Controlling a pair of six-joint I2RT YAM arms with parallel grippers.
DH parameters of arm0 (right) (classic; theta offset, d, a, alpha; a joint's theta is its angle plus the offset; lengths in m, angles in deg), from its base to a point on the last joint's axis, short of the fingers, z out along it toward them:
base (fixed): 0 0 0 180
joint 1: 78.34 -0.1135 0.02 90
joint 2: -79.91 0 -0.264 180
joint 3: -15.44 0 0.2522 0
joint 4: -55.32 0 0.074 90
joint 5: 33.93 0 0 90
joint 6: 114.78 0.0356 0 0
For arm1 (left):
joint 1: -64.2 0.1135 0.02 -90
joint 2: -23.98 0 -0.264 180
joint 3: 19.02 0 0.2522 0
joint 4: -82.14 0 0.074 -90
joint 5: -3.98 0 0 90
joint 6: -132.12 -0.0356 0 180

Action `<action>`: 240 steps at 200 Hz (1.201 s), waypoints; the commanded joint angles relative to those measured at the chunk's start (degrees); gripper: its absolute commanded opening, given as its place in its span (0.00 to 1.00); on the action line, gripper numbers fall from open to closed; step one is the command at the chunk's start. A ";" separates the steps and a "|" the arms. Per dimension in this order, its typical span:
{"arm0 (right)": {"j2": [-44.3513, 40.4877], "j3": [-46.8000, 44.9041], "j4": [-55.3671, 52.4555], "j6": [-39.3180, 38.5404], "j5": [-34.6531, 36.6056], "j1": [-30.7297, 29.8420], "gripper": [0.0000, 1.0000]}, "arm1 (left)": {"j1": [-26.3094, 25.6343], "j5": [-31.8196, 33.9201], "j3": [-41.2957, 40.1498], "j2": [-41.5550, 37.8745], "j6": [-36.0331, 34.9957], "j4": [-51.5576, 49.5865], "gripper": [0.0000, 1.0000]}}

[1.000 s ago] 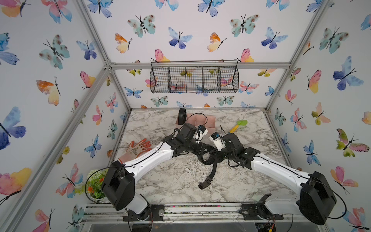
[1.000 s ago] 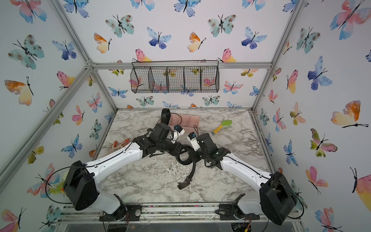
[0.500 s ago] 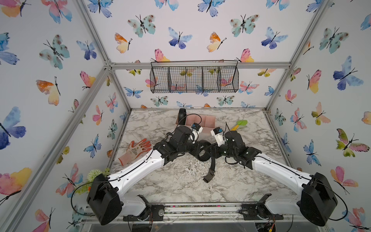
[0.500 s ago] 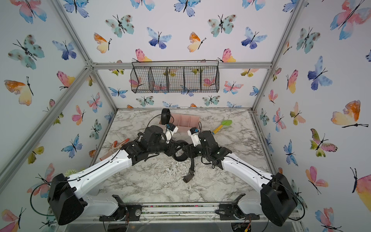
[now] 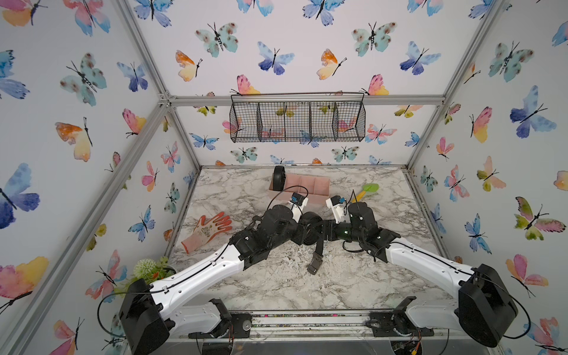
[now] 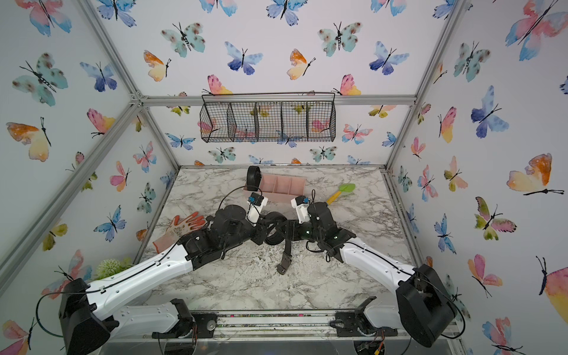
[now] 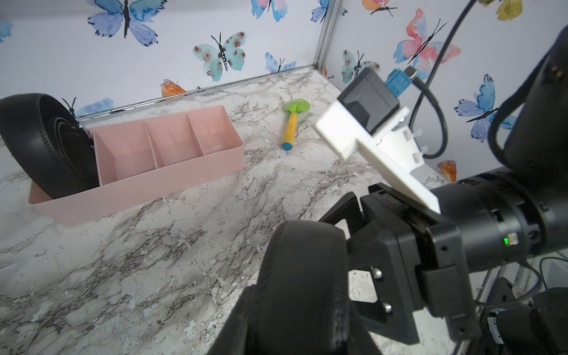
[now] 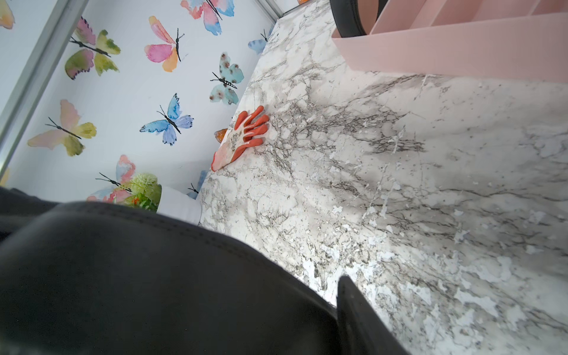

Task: Place the belts into the storage roll
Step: Roll the belt at the center of the board.

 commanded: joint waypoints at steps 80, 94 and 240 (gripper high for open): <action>1.20 -3.89 11.42 10.80 -5.84 0.47 0.11 | -2.99 7.09 -2.11 -3.63 0.84 9.93 0.18; 1.09 -3.50 11.11 10.49 -5.51 0.47 0.08 | -3.00 6.86 -2.36 -3.72 0.93 9.55 0.19; -1.25 8.23 -13.53 -21.80 15.13 0.45 0.03 | 11.03 -20.27 10.96 1.94 3.96 -9.46 0.98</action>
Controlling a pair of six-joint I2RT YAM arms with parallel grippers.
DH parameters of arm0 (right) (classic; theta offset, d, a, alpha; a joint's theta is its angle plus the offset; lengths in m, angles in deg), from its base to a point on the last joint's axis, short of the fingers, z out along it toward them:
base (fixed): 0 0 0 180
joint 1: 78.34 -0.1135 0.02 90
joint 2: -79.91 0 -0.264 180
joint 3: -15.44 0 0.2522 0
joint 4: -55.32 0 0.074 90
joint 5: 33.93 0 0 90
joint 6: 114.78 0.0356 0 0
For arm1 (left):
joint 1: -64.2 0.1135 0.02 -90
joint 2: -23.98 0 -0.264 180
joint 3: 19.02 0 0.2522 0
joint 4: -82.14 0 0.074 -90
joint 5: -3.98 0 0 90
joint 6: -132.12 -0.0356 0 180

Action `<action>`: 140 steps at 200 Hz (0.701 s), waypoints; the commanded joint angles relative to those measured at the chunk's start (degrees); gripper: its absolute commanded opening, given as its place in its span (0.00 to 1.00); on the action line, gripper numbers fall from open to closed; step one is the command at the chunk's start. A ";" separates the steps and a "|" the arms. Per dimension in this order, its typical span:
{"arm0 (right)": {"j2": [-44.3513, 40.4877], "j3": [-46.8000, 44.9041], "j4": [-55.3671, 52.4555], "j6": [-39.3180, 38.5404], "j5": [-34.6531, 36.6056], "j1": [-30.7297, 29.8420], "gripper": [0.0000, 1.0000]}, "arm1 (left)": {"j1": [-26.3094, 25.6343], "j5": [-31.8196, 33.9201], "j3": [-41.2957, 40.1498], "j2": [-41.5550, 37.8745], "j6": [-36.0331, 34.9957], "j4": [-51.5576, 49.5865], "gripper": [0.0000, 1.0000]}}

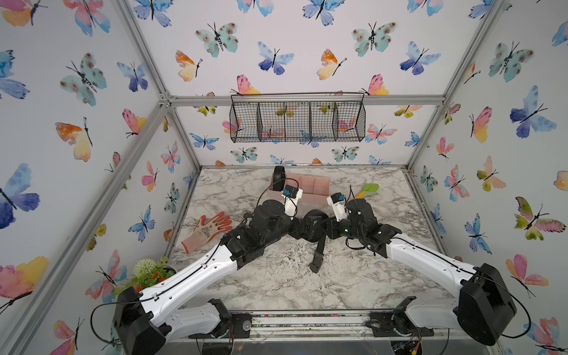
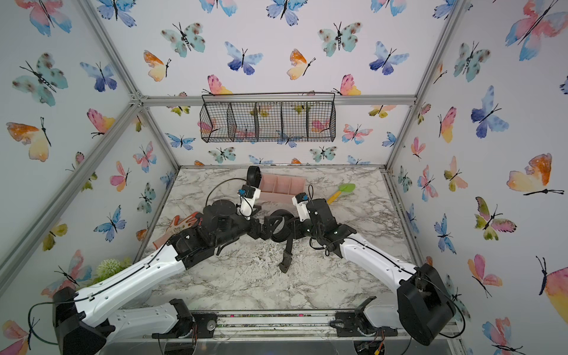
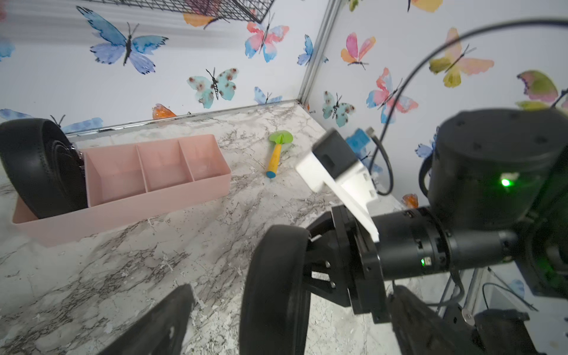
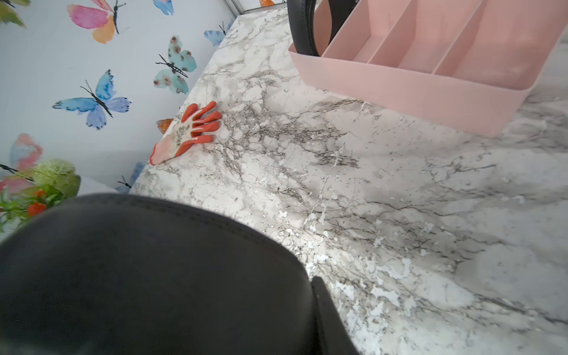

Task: Place the belts into the storage roll
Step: Roll the belt at the center of the board, then pick up the belt from the center of the board.

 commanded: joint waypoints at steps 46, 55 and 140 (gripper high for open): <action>-1.35 6.29 -7.68 -14.57 7.20 0.10 0.03 | 4.78 -20.65 17.85 15.25 -7.49 -24.13 0.98; -1.14 6.76 -8.38 -15.53 7.65 0.07 0.03 | 4.70 -21.66 18.19 16.32 -8.10 -24.47 0.98; -1.52 7.69 -12.45 -21.99 10.58 0.01 0.03 | 4.61 -22.93 18.10 19.96 -10.32 -25.26 0.99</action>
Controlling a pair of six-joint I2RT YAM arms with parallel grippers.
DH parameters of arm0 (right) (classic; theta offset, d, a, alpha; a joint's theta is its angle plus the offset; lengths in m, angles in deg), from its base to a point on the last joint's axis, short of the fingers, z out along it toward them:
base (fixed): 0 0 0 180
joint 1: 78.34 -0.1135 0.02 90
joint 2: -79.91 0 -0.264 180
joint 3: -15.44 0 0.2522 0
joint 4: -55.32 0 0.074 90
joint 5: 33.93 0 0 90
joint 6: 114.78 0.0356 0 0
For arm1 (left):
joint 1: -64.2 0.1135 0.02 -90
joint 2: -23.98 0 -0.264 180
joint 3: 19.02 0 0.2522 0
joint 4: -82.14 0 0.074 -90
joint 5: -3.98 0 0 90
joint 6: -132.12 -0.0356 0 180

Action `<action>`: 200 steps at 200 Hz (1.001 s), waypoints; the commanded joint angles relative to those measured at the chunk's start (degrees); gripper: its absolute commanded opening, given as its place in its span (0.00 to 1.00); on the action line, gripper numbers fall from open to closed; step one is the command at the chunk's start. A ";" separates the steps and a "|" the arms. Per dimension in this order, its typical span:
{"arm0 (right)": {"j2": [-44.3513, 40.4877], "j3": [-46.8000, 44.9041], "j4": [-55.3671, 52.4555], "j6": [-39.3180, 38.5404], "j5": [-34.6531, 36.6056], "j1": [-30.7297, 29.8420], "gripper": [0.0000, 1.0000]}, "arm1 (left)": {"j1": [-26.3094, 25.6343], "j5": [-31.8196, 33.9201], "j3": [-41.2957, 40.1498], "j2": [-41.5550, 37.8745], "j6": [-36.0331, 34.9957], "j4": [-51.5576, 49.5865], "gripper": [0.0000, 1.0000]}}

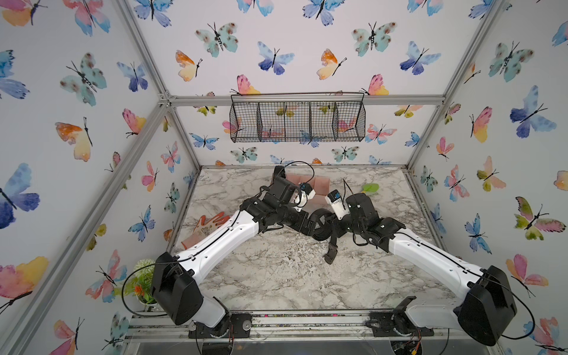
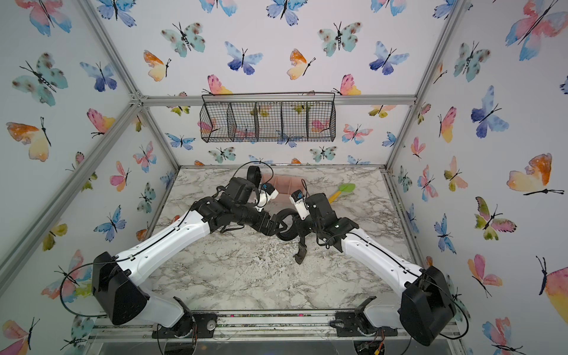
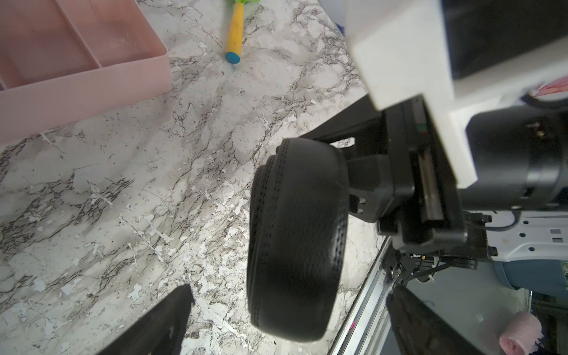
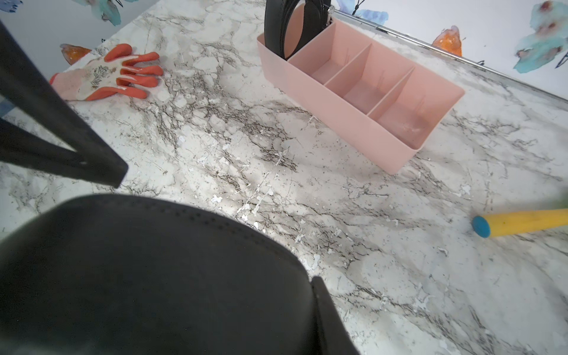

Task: Place the belts into the storage roll
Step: Pick up the belt from the center of the board.

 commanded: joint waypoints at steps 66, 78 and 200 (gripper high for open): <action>-2.07 0.71 -1.35 -3.03 -0.36 -0.17 0.03 | -1.76 -1.95 3.37 6.40 -1.85 0.38 0.95; -2.07 0.52 -1.36 -3.14 -0.45 -0.26 0.03 | -2.11 -1.95 4.28 7.26 -1.73 0.51 0.93; -3.39 -0.21 1.68 2.13 -1.50 -0.20 0.12 | -3.63 0.53 7.59 8.72 -4.07 -2.13 0.39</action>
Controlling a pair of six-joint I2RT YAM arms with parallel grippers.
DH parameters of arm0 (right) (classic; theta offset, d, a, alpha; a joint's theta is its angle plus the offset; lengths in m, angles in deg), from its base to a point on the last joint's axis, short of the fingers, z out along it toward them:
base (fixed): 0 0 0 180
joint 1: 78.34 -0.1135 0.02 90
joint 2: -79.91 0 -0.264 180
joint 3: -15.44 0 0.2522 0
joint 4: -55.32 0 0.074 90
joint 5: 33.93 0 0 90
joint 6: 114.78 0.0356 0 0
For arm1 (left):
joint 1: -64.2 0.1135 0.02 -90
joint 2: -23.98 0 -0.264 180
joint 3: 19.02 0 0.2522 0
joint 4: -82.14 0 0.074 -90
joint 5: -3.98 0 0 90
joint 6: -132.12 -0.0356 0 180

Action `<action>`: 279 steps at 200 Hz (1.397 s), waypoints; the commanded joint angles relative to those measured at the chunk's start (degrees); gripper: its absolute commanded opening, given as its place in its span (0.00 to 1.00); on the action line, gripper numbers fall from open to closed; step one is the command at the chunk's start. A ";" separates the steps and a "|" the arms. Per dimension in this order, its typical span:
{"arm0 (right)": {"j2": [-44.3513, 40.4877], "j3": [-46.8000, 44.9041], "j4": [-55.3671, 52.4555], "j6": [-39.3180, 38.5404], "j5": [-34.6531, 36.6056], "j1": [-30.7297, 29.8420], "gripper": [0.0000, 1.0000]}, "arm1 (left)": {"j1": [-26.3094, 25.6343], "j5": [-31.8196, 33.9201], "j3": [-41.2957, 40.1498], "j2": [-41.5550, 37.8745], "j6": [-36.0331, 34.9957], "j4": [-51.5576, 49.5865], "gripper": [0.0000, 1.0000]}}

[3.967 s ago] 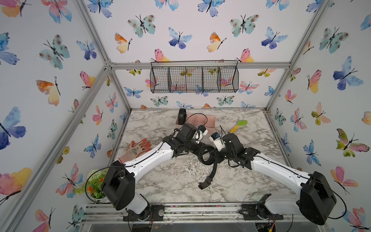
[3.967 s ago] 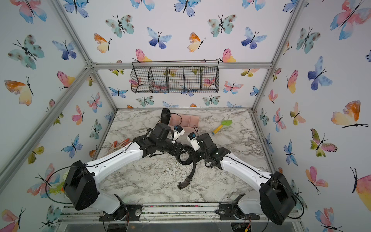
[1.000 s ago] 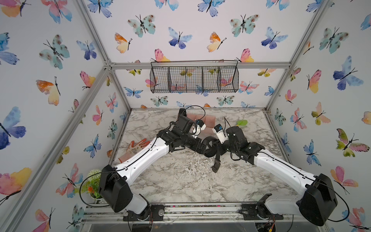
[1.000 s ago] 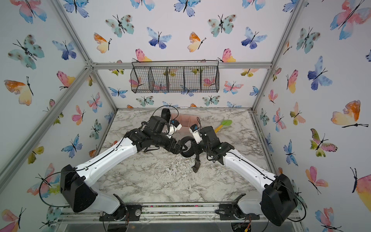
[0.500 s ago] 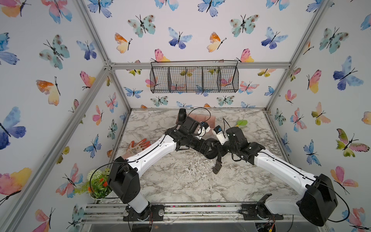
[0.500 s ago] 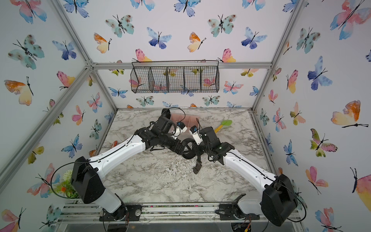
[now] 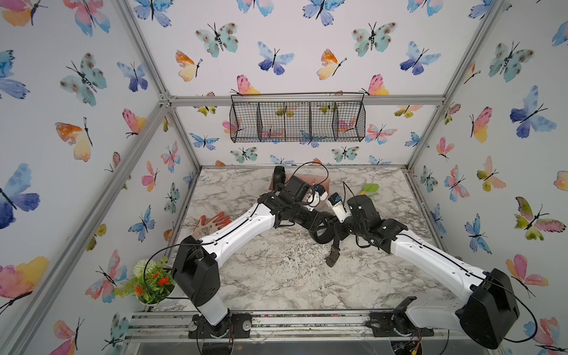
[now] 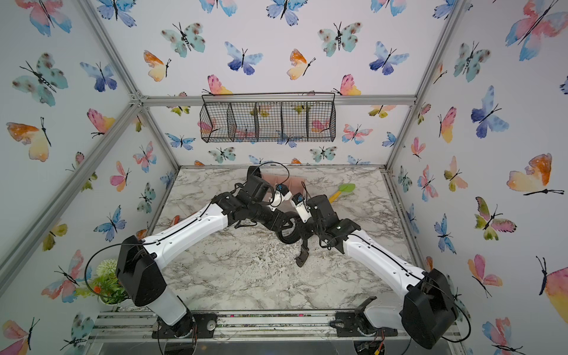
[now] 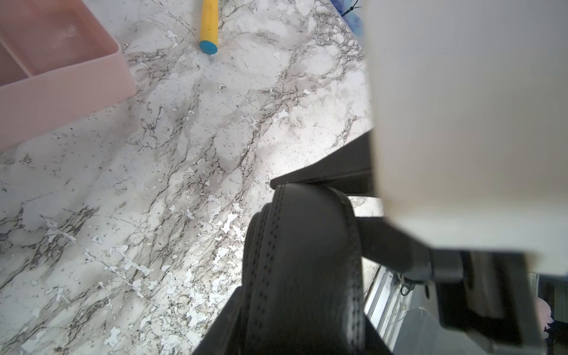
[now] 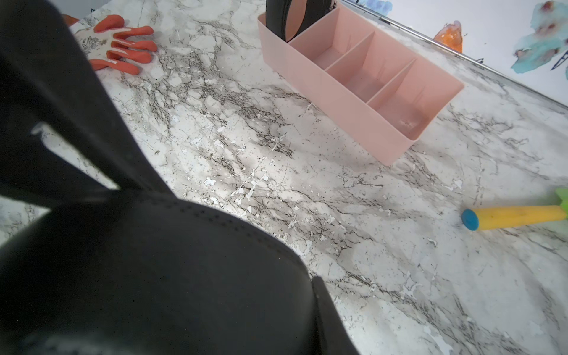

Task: Place the belts into the storage roll
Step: Pick up the belt from the center of the board.

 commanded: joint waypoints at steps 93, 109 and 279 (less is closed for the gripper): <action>-3.59 8.19 -1.32 11.11 -2.76 2.09 0.65 | -0.15 14.77 0.16 -4.60 -1.01 -0.51 0.33; -5.17 8.90 -2.85 12.12 -1.90 3.39 0.74 | 0.30 17.65 1.21 -4.98 -0.87 -0.51 0.33; -11.84 3.40 -4.43 14.05 2.84 6.38 0.99 | 4.00 36.84 9.76 -3.95 -3.43 16.67 0.34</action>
